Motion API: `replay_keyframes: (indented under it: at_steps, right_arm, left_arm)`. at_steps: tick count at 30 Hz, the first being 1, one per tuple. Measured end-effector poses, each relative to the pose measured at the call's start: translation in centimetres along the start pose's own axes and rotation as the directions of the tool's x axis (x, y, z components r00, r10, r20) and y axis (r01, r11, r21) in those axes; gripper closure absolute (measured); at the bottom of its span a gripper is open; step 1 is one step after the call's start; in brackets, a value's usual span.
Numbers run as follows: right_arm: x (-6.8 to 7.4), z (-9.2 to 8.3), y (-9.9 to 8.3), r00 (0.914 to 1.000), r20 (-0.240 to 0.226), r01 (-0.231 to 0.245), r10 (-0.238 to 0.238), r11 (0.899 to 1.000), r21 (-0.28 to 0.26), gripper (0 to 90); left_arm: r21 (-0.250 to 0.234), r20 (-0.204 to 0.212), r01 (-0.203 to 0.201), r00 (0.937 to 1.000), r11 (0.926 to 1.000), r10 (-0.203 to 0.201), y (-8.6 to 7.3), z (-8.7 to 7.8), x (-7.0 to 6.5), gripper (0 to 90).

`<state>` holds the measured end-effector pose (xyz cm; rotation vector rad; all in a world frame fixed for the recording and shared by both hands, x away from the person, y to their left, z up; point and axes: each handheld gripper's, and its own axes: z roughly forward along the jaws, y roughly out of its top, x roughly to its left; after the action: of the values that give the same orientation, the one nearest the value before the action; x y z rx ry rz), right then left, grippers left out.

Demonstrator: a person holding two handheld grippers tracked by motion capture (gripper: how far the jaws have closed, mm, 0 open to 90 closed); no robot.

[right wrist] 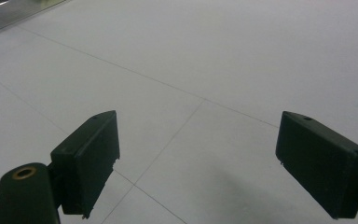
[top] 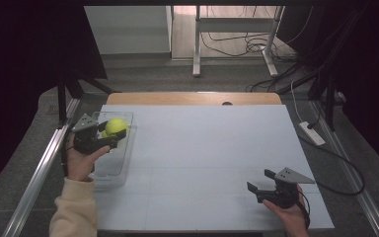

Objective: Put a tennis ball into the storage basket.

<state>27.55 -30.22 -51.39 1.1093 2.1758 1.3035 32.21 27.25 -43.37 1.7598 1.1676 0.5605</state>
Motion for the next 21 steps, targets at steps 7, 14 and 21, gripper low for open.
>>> replay_keyframes:
  at_steps: [7,14,21]
  right_arm:
    - [0.0,0.0,0.0,1.0000,0.000,0.001,-0.001,1.000,0.000,13.5]
    - [0.1,0.0,0.0,1.0000,-0.002,-0.001,0.001,1.000,-0.001,13.5]
    - [0.0,0.0,0.0,1.0000,-0.001,-0.001,0.001,1.000,0.000,13.5]
  left_arm:
    - [-0.007,-0.015,0.026,0.9996,0.9996,-0.026,-0.3,-0.6,0.9,27.3]
    - [-0.008,-0.045,0.041,0.9981,0.9991,-0.042,-0.6,-1.1,1.7,27.2]
    - [0.003,-0.077,0.067,0.9948,0.9977,-0.067,-1.0,-1.5,2.6,27.3]
